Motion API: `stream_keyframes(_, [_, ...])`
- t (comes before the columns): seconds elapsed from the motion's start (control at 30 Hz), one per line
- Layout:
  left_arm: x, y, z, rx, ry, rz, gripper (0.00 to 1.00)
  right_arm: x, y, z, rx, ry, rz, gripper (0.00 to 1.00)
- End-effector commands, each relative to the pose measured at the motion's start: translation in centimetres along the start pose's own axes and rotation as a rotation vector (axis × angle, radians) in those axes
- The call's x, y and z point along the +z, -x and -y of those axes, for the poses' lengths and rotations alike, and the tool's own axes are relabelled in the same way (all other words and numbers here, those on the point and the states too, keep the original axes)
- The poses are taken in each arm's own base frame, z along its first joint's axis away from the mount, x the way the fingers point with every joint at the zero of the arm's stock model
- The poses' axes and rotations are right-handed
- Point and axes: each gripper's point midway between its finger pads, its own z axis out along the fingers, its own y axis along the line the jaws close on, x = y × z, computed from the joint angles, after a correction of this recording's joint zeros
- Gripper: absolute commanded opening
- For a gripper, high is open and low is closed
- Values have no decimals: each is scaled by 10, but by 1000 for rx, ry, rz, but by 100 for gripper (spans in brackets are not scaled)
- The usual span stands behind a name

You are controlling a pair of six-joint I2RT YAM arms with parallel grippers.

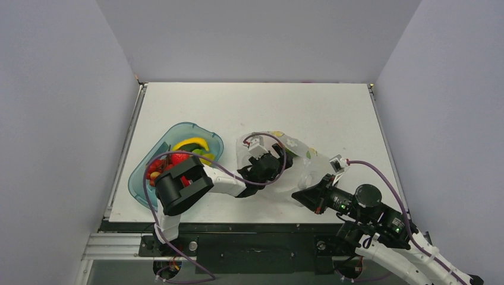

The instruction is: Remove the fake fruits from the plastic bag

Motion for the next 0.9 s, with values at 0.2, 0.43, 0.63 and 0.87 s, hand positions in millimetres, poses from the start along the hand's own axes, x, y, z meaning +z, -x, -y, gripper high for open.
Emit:
stream_keyframes(0.2, [40,34,14,-85,-11,217,88,-14,13,-34,-16,124,16,0])
stream_keyframes(0.43, [89,49,8,-81,19,287,86,-18,22,-47,7,153,30,0])
stream_keyframes(0.63, [113,69,19,-55,-85,272,57,-25,27,-45,8,126,52,0])
stream_keyframes(0.87, [85,71,47,-125,-269,139,23,-20,8,1,34,-39,56,0])
